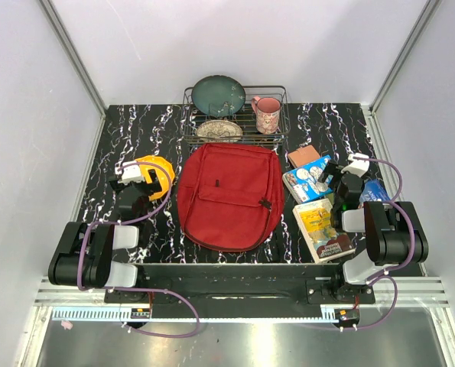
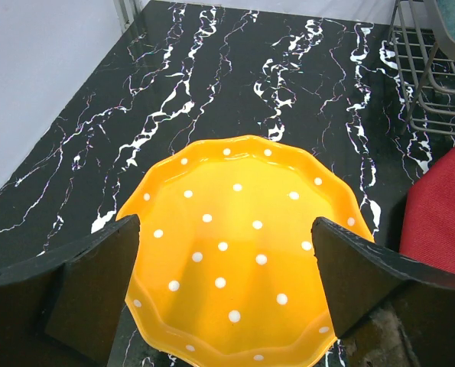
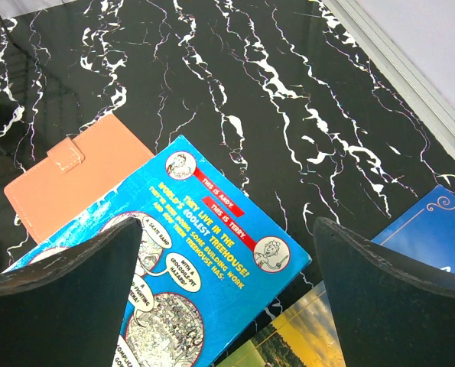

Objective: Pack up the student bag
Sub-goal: Unzip the student bag at the center of the board.

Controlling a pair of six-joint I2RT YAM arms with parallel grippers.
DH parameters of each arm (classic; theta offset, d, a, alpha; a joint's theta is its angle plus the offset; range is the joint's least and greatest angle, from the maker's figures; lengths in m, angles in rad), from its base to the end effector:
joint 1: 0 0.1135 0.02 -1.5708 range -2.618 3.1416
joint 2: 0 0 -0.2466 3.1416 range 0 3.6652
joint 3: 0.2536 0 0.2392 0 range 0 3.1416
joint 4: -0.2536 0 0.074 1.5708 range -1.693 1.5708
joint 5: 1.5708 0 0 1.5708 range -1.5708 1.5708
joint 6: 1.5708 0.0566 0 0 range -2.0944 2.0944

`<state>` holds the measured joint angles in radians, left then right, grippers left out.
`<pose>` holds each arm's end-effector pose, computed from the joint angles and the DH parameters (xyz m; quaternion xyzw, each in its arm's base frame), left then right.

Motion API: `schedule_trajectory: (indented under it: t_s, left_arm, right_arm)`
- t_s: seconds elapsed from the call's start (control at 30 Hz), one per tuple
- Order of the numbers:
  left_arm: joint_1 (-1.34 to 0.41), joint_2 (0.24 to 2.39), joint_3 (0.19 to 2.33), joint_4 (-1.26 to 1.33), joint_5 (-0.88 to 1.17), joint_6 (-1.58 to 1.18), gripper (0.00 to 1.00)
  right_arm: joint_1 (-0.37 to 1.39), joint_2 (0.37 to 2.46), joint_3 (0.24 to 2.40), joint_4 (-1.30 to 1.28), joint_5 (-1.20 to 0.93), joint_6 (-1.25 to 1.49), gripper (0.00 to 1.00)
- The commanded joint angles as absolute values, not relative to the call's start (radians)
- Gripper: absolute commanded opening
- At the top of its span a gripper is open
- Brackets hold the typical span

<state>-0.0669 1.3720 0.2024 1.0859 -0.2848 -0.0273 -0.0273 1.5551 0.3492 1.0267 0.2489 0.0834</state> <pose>0.2454 -0.0005 0.1548 -0.0816 0.7304 0.0728 0.6742 0.2811 -0.0216 0.1422 0.1216 0.7560 -0.0774 0.6385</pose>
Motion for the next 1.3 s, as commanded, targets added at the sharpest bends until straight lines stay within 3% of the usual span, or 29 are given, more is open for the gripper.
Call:
schedule_trajectory:
  t_s: [0.0, 0.57, 0.63, 0.7, 0.77, 0.83, 0.93, 0.97, 1.07, 1.2, 1.27]
  left_arm:
    - [-0.063, 1.374, 0.221, 1.135, -0.296, -0.041, 0.99]
    - [-0.061, 1.367, 0.219, 1.141, -0.307, -0.035, 0.99]
    - [-0.072, 1.3, 0.236, 1.036, -0.302, -0.022, 0.99]
    - [-0.075, 1.153, 0.329, 0.722, -0.32, -0.047, 0.99]
    - [-0.077, 1.053, 0.408, 0.567, -0.351, -0.112, 0.99]
    - [-0.077, 1.003, 0.452, 0.407, -0.318, -0.132, 0.99]
    - [-0.077, 0.93, 0.514, 0.238, -0.327, -0.208, 0.99]
    - [-0.075, 0.907, 0.538, 0.192, -0.412, -0.259, 0.99]
    - [-0.066, 0.893, 0.627, -0.235, -0.724, -0.792, 0.99]
    - [-0.038, 0.877, 0.653, -0.373, -0.637, -0.758, 0.99]
    - [-0.038, 0.879, 0.669, -0.333, -0.477, -0.678, 0.99]
  right_arm:
    - [-0.032, 1.554, 0.364, 1.083, 0.253, 0.074, 1.0]
    - [-0.032, 1.534, 0.348, 1.103, 0.3, 0.089, 1.0]
    - [-0.032, 1.503, 0.338, 1.057, 0.345, 0.112, 1.0]
    - [-0.032, 1.502, 0.316, 1.133, 0.33, 0.094, 1.0]
    - [-0.031, 1.467, 0.288, 1.149, 0.324, 0.098, 1.0]
    - [-0.031, 1.401, 0.323, 1.038, 0.4, 0.12, 1.0]
    - [-0.031, 1.247, 0.446, 0.654, 0.439, 0.207, 1.0]
    - [-0.031, 1.194, 0.477, 0.488, 0.427, 0.247, 1.0]
    - [-0.031, 1.113, 0.592, 0.178, 0.442, 0.421, 1.0]
    - [-0.031, 1.014, 0.69, -0.067, 0.347, 0.479, 1.0]
    - [-0.031, 0.956, 0.695, -0.097, 0.188, 0.434, 1.0]
